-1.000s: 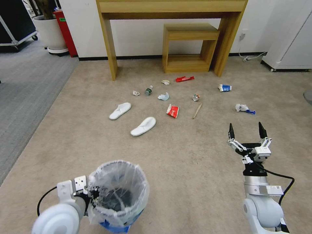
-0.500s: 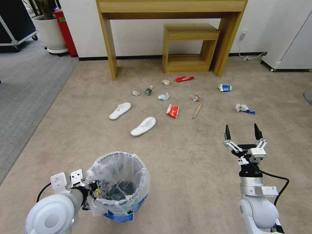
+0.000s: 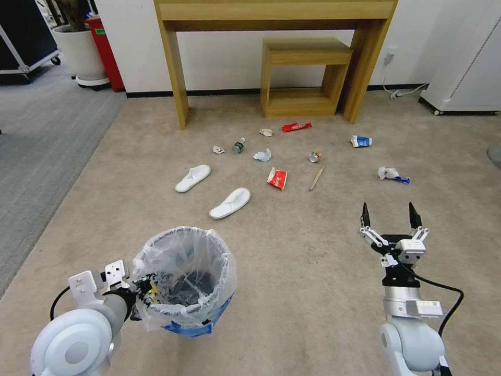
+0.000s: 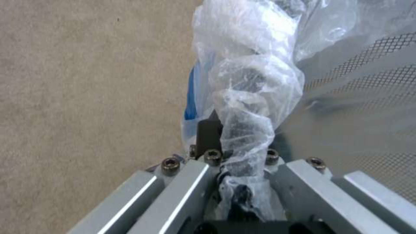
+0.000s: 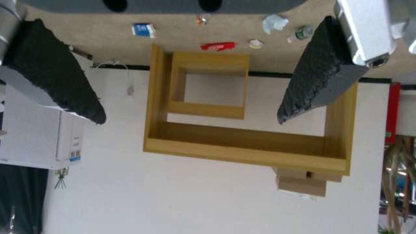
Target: Pick up the trash bin and place the garbage on the floor into it.
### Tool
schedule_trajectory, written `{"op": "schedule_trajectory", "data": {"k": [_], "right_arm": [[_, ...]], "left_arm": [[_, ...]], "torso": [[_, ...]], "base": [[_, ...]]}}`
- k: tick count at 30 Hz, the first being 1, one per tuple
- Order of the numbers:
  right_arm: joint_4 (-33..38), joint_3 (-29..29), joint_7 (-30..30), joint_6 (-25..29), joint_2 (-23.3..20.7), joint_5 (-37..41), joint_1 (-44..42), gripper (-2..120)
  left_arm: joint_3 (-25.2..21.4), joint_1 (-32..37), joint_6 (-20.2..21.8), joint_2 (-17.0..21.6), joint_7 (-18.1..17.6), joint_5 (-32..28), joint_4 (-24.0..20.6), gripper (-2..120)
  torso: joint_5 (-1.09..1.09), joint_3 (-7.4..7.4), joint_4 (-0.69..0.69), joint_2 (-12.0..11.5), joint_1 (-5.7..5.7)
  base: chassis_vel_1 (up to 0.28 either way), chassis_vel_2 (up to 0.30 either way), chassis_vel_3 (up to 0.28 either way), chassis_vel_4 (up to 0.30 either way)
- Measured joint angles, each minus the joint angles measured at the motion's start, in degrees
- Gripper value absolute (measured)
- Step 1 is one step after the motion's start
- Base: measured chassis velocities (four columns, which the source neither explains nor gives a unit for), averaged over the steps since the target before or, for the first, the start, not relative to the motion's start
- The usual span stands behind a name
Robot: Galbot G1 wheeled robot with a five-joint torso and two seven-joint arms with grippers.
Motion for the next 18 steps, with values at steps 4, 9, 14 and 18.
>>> {"op": "schedule_trajectory", "data": {"k": [4,9,14,18], "right_arm": [[-0.4,-0.4,0.0,0.2,0.3,-0.5,0.0,100],[-0.6,-0.9,0.4,0.0,0.3,-0.8,0.0,100],[-0.8,-1.3,0.4,-0.3,0.6,-1.2,0.3,100],[-1.0,-2.3,0.7,-0.9,1.0,-1.6,0.5,100]], "left_arm": [[-0.5,0.1,0.0,-0.4,0.1,0.1,-0.2,0],[-0.3,0.4,-0.1,-1.1,-0.3,0.3,-0.4,0],[-0.4,0.4,0.3,-1.5,-0.7,0.3,-0.5,0],[-1.2,0.3,1.1,-1.5,-1.4,-0.8,-0.7,0]], "torso": [[0.0,0.0,0.0,0.0,0.0],[0.0,0.0,0.0,0.0,0.0],[0.0,0.0,0.0,0.0,0.0],[0.0,0.0,0.0,0.0,0.0]], "base": [[0.0,0.0,0.0,0.0],[0.0,0.0,0.0,0.0],[0.0,0.0,0.0,0.0],[0.0,0.0,0.0,0.0]]}}
